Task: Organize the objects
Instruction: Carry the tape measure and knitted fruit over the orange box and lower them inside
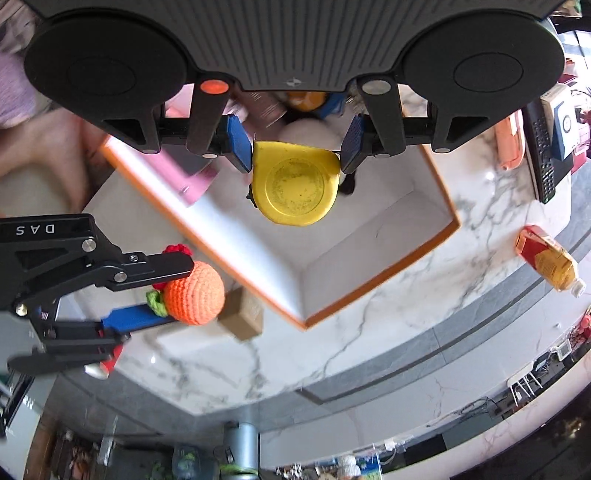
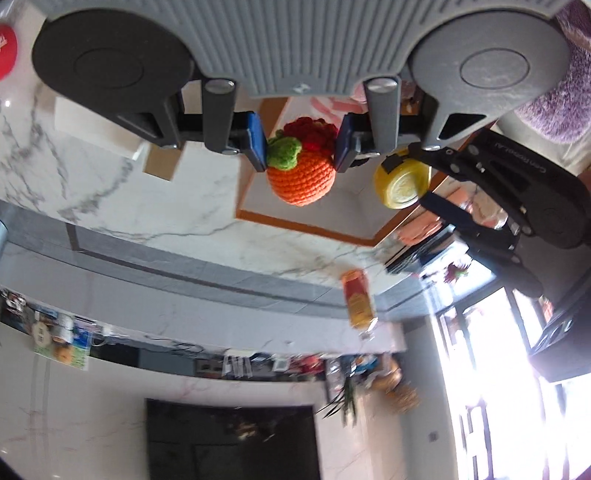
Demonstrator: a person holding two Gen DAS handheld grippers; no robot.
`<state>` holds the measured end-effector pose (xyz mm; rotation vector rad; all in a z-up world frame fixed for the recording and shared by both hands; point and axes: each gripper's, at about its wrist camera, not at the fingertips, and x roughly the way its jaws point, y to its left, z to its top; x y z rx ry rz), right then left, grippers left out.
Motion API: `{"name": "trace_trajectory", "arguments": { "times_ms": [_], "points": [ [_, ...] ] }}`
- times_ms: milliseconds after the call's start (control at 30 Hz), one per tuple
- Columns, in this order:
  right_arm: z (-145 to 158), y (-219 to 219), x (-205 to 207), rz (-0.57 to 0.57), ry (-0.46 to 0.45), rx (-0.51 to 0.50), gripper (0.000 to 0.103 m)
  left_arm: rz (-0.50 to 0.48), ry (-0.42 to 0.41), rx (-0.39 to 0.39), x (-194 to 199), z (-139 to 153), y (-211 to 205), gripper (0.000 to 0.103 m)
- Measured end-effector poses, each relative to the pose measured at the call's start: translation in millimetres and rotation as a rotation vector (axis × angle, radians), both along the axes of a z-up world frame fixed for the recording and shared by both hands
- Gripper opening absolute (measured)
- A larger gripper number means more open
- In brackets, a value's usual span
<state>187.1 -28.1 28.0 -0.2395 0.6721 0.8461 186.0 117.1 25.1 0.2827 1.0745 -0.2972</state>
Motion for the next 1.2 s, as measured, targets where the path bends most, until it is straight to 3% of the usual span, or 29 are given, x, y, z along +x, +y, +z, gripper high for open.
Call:
{"name": "trace_trajectory", "arguments": {
  "times_ms": [333,633,733,1033,1200],
  "points": [
    [-46,68,16,0.278,-0.036,-0.444,0.041,-0.017,0.035,-0.015,20,-33,7,0.061],
    [-86,111,24,0.448,-0.108,-0.697,0.041,-0.006,0.051,-0.059,45,-47,23,0.061],
    [-93,118,25,0.466,-0.116,-0.716,0.041,-0.012,0.066,-0.067,51,-54,26,0.061],
    [-97,130,33,0.454,-0.070,-0.624,0.041,-0.016,0.111,-0.065,52,-68,42,0.061],
    [-96,132,38,0.474,-0.012,-0.655,0.041,-0.042,0.114,-0.063,50,-68,38,0.061]
  ]
}}
